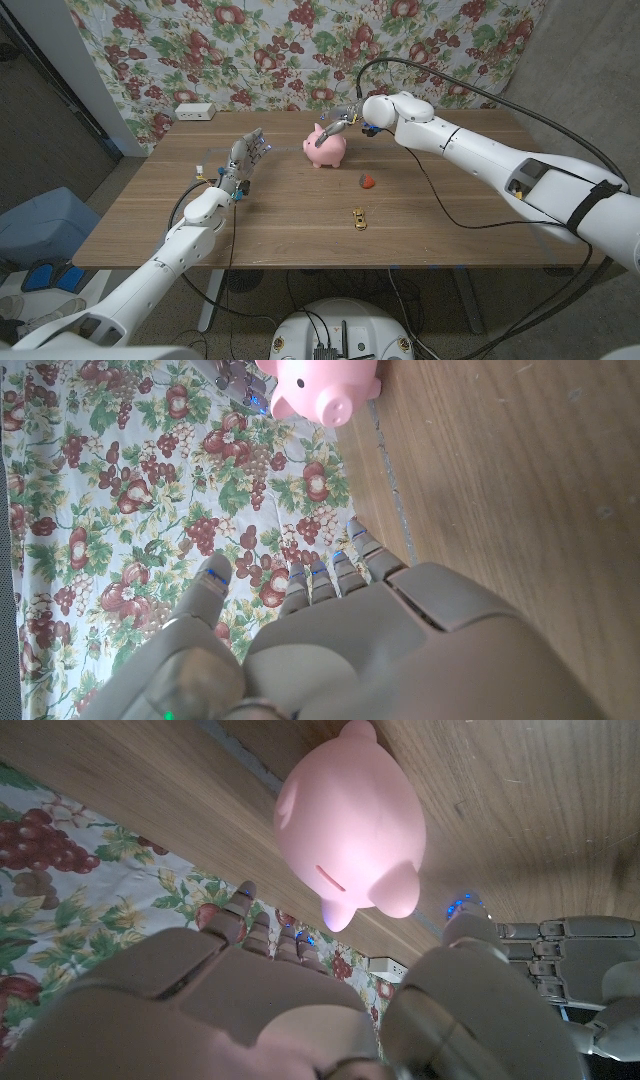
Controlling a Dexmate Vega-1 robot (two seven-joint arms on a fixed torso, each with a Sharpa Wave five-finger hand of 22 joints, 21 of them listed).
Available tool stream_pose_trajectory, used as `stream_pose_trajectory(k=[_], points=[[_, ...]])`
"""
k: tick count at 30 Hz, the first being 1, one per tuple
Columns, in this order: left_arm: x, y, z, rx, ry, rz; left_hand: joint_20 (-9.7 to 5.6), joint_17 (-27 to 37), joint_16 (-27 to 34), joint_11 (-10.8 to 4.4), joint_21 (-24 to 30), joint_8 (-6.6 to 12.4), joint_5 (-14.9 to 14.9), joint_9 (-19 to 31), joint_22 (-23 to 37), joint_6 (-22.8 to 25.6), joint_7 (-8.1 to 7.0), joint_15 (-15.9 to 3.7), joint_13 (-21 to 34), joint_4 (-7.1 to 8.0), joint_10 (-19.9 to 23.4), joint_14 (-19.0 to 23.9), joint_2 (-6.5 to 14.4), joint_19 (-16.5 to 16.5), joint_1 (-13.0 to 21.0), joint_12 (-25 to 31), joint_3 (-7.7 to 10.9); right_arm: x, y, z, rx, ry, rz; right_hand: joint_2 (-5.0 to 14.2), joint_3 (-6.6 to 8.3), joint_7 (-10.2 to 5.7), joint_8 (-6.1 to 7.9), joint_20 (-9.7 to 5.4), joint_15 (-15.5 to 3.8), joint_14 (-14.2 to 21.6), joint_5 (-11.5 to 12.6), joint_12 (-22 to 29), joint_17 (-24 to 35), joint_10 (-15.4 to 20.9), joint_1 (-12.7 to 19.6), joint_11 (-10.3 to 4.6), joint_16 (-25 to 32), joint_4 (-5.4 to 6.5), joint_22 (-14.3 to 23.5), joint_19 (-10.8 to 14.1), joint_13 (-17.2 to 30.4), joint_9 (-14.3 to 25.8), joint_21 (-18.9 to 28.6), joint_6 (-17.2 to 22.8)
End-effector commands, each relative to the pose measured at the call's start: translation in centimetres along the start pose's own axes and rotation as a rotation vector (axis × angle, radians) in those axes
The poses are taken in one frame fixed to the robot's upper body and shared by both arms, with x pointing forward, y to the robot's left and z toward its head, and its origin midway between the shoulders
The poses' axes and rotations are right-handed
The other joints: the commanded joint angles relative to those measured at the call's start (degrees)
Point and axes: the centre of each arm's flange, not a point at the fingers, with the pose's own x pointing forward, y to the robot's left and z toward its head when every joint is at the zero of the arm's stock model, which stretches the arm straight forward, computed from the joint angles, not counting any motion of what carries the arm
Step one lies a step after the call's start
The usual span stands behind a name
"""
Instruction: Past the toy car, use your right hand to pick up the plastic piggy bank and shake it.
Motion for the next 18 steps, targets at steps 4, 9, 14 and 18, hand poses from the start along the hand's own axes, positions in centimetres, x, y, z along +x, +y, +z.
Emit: stream_pose_trajectory(k=[4,9,14,18], points=[[-0.5,0.2,0.1,0.002,0.0,0.014,-0.15,0.2,0.3,-0.12,-0.4,0.23,0.1,0.3,0.3,0.1,0.45,-0.8,0.2,-0.04,0.3,0.4,2.2,0.5,-0.6,0.4,0.18,1.2,0.1,0.2,-0.023,0.012,0.049,-0.14,-0.82,2.12,0.02,0.65,-0.22,-0.6,0.8,0.3,0.4,-0.6,0.1,0.09,0.3,0.12,0.2,-1.0,0.5,0.2,0.1,-1.0],[-0.6,0.2,0.1,0.0,-0.001,0.017,-0.11,0.2,0.3,-0.16,-0.4,0.24,0.1,0.3,0.3,0.1,0.38,-0.79,0.2,-0.03,0.4,0.4,2.2,0.5,-0.7,0.4,0.18,1.8,0.2,0.4,-0.041,0.016,0.071,-0.12,-1.17,2.4,-0.11,0.87,-0.35,-1.1,1.1,0.2,0.5,-1.0,0.4,0.53,0.3,0.14,0.2,-1.1,0.6,0.2,0.2,-1.7],[-0.5,0.3,0.0,0.0,0.001,0.014,-0.12,0.2,0.3,-0.15,-0.5,0.22,0.1,0.3,0.3,0.1,0.42,-0.82,0.2,-0.01,0.4,0.4,2.2,0.5,-0.7,0.4,0.19,2.3,0.4,0.4,-0.052,0.021,0.085,-0.15,-1.4,2.23,-0.11,0.73,-0.37,-1.4,1.3,0.2,0.6,-1.5,0.7,0.42,0.3,0.09,0.2,-1.1,0.7,0.2,0.3,-2.0],[-0.6,0.3,0.0,-0.001,0.0,0.016,-0.09,0.2,0.3,-0.1,-0.6,0.23,0.1,0.3,0.3,0.1,0.37,-0.8,0.2,0.01,0.4,0.4,2.2,0.6,-0.8,0.3,0.19,2.7,0.6,0.4,-0.06,0.029,0.097,-0.21,-1.67,1.95,-0.15,0.62,-0.2,-1.8,1.4,0.0,0.7,-2.0,0.9,0.73,0.2,0.08,0.2,-1.3,0.7,0.2,0.3,-2.4]])
